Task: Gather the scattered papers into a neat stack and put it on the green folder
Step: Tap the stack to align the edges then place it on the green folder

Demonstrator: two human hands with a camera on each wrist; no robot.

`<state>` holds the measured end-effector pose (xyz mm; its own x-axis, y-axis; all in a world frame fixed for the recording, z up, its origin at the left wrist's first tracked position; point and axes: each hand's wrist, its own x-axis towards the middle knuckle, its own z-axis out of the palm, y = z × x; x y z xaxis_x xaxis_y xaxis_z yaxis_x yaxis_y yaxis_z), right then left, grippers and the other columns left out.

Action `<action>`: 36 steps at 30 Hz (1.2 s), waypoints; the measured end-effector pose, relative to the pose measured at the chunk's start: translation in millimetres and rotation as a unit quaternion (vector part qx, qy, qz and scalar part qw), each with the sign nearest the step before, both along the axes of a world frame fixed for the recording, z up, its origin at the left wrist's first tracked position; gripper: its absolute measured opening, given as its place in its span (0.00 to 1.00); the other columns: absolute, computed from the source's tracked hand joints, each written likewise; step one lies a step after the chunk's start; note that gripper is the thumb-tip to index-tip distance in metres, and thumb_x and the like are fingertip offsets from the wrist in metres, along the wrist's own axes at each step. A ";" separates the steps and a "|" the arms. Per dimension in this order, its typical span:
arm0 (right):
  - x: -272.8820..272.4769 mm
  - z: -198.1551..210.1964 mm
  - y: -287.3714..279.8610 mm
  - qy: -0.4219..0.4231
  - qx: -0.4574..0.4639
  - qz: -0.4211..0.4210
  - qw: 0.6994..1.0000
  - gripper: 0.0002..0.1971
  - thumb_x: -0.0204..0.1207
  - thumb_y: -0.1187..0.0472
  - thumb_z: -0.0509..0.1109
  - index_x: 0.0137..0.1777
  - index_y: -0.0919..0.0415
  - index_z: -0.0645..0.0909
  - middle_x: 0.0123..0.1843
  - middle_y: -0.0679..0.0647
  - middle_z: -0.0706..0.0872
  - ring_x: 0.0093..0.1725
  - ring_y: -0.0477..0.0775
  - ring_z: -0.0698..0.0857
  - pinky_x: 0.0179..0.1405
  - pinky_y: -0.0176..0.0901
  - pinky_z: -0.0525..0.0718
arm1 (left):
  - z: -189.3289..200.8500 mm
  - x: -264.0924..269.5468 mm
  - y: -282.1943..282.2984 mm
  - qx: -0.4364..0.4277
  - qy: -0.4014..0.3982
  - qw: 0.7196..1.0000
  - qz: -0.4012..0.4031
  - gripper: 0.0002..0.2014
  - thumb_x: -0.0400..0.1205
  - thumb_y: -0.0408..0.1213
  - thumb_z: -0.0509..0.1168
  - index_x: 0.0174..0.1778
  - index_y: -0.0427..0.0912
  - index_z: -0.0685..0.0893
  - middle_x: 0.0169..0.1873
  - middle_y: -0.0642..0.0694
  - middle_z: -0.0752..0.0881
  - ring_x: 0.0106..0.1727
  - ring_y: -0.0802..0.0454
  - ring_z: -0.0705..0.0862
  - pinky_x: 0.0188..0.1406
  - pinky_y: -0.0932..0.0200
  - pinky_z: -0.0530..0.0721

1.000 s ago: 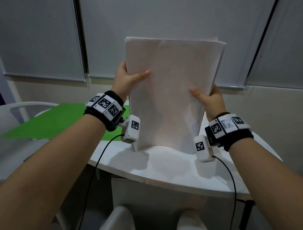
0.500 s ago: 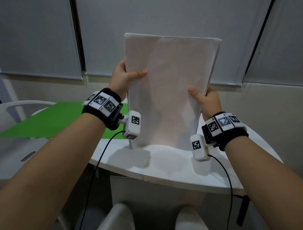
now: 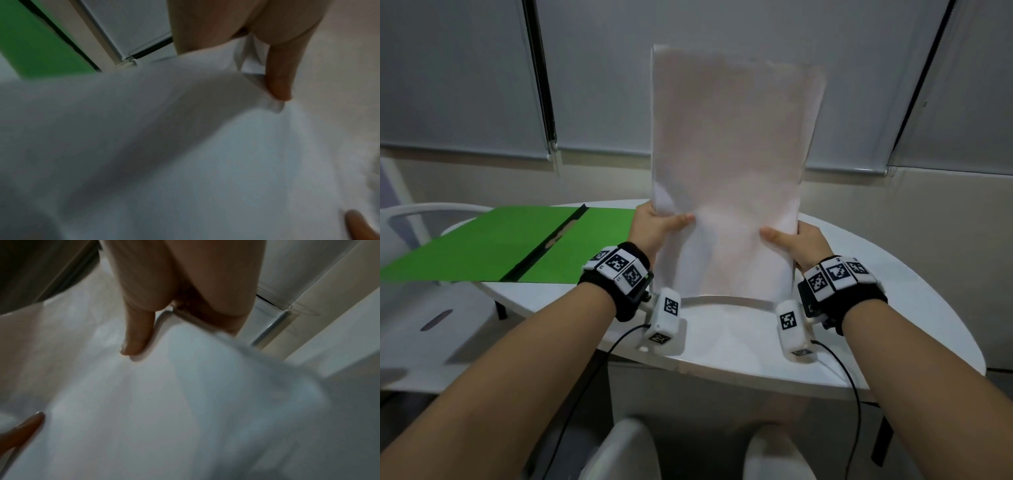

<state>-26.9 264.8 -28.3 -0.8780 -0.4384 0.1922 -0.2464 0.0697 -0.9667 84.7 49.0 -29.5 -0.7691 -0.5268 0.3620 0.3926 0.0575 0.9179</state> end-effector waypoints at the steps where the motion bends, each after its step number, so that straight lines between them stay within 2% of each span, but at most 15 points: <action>1: 0.9 -0.4 1.4 -0.005 -0.008 -0.001 1.000 0.24 0.55 0.43 0.83 0.46 0.57 0.85 0.50 0.59 0.91 0.50 0.62 0.90 0.58 0.61 0.86 | 4.7 0.3 0.8 0.003 0.006 1.000 0.008 0.08 0.70 0.21 0.73 0.38 0.38 0.85 0.26 0.53 0.90 0.30 0.58 0.88 0.35 0.64 0.87; 3: -1.0 -4.4 3.8 -0.009 -0.002 0.018 1.000 0.36 0.43 0.33 0.82 0.49 0.55 0.86 0.51 0.57 0.92 0.53 0.62 0.90 0.59 0.65 0.84 | 15.7 1.0 -0.3 0.017 0.025 0.999 0.025 0.08 0.69 0.22 0.73 0.40 0.38 0.86 0.27 0.53 0.90 0.31 0.57 0.88 0.37 0.63 0.88; 6: 2.4 -6.2 6.6 -0.028 -0.011 0.089 0.996 0.41 0.42 0.33 0.82 0.58 0.50 0.83 0.58 0.52 0.89 0.58 0.55 0.88 0.52 0.58 0.88 | 32.1 1.6 -3.4 0.026 0.056 0.997 0.042 0.10 0.69 0.21 0.73 0.40 0.39 0.85 0.27 0.54 0.90 0.32 0.58 0.88 0.39 0.62 0.88; 8: 4.5 -3.1 6.1 -0.030 -0.021 0.106 0.994 0.36 0.55 0.42 0.82 0.64 0.53 0.79 0.62 0.52 0.87 0.61 0.55 0.86 0.46 0.56 0.90 | 39.1 2.3 -5.0 0.015 0.067 0.997 0.044 0.11 0.68 0.20 0.74 0.40 0.40 0.86 0.27 0.55 0.91 0.31 0.58 0.88 0.38 0.62 0.87; 10: 5.7 -0.4 4.7 -0.008 -0.028 0.089 0.996 0.23 0.69 0.55 0.77 0.64 0.55 0.77 0.61 0.54 0.86 0.61 0.58 0.85 0.48 0.59 0.89 | 43.4 3.5 -5.3 0.003 0.077 0.996 0.039 0.12 0.68 0.21 0.74 0.41 0.40 0.86 0.27 0.54 0.91 0.32 0.56 0.88 0.38 0.60 0.86; 14: 2.0 -1.7 4.2 0.068 -0.038 0.049 0.996 0.11 0.70 0.61 0.77 0.50 0.51 0.83 0.53 0.53 0.89 0.57 0.59 0.87 0.62 0.59 0.83 | 50.3 7.7 -3.2 -0.014 0.089 0.996 0.008 0.13 0.68 0.20 0.74 0.43 0.40 0.86 0.29 0.54 0.91 0.32 0.58 0.88 0.39 0.61 0.87; 18: 3.3 -2.2 7.6 0.068 -0.068 0.069 0.993 0.11 0.69 0.64 0.77 0.48 0.51 0.83 0.48 0.51 0.90 0.52 0.57 0.88 0.65 0.61 0.81 | 52.9 10.3 -8.3 -0.009 0.068 0.996 -0.056 0.16 0.70 0.15 0.68 0.48 0.38 0.82 0.31 0.52 0.91 0.33 0.57 0.89 0.38 0.62 0.88; 22: 4.1 -1.5 8.2 0.031 -0.117 0.110 0.987 0.26 0.51 0.50 0.83 0.50 0.53 0.83 0.44 0.47 0.92 0.47 0.49 0.90 0.51 0.43 0.89 | 54.1 14.6 -11.8 -0.037 0.056 0.992 -0.104 0.18 0.68 0.17 0.68 0.51 0.39 0.80 0.33 0.52 0.92 0.35 0.57 0.89 0.40 0.62 0.88; 25: 1.9 2.9 7.9 0.001 -0.114 0.126 0.985 0.23 0.64 0.62 0.80 0.60 0.58 0.79 0.52 0.53 0.89 0.53 0.58 0.88 0.43 0.47 0.91 | 53.8 13.0 -12.5 -0.016 0.087 0.993 -0.082 0.22 0.65 0.19 0.68 0.54 0.38 0.79 0.33 0.53 0.91 0.35 0.57 0.89 0.39 0.63 0.87; 26: -0.5 5.5 8.5 -0.018 -0.104 0.137 0.985 0.29 0.61 0.62 0.82 0.62 0.59 0.78 0.53 0.53 0.89 0.53 0.58 0.88 0.42 0.48 0.91 | 53.7 12.3 -13.3 -0.020 0.091 0.992 -0.080 0.22 0.65 0.20 0.68 0.53 0.38 0.79 0.34 0.53 0.91 0.35 0.57 0.88 0.39 0.63 0.86; 28: -4.7 9.8 9.5 -0.058 -0.074 0.166 0.982 0.42 0.41 0.56 0.90 0.60 0.59 0.80 0.49 0.51 0.91 0.49 0.53 0.90 0.39 0.47 0.91 | 53.1 12.4 -14.1 -0.027 0.087 0.992 -0.092 0.20 0.64 0.21 0.68 0.52 0.39 0.80 0.34 0.53 0.91 0.36 0.56 0.88 0.40 0.62 0.86; 30: -9.6 10.0 10.5 -0.076 -0.075 0.184 0.977 0.46 0.29 0.53 0.91 0.55 0.61 0.82 0.46 0.51 0.92 0.46 0.51 0.91 0.42 0.42 0.89 | 53.0 14.8 -13.6 -0.033 0.078 0.990 -0.114 0.19 0.66 0.21 0.67 0.52 0.39 0.80 0.35 0.53 0.92 0.37 0.57 0.89 0.40 0.63 0.86; 32: -10.3 8.8 11.2 -0.075 -0.093 0.179 0.976 0.40 0.34 0.57 0.89 0.52 0.63 0.83 0.43 0.52 0.93 0.44 0.49 0.91 0.42 0.38 0.89 | 54.1 15.8 -12.3 -0.038 0.072 0.988 -0.130 0.16 0.68 0.22 0.66 0.50 0.40 0.81 0.35 0.53 0.92 0.37 0.57 0.90 0.39 0.63 0.86; 34: -8.2 5.8 11.2 -0.068 -0.087 0.163 0.980 0.29 0.45 0.63 0.85 0.50 0.64 0.82 0.38 0.50 0.93 0.39 0.45 0.91 0.36 0.32 0.87 | 57.2 14.6 -9.8 -0.031 0.077 0.988 -0.131 0.13 0.71 0.27 0.67 0.50 0.41 0.82 0.35 0.52 0.92 0.37 0.56 0.90 0.39 0.62 0.87; 36: -6.3 1.2 11.6 -0.063 -0.070 0.145 0.985 0.27 0.45 0.68 0.84 0.48 0.65 0.82 0.34 0.51 0.92 0.37 0.46 0.91 0.36 0.34 0.87 | 61.0 11.6 -9.3 -0.015 0.082 0.991 -0.109 0.09 0.72 0.33 0.68 0.48 0.41 0.82 0.32 0.53 0.90 0.34 0.56 0.89 0.37 0.61 0.86</action>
<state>-33.2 276.3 -27.1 -0.7402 -0.6513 0.1671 -0.1146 -0.1227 -0.9858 96.2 39.7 31.5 -0.7924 -0.3427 0.5047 0.5428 -0.0186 0.8396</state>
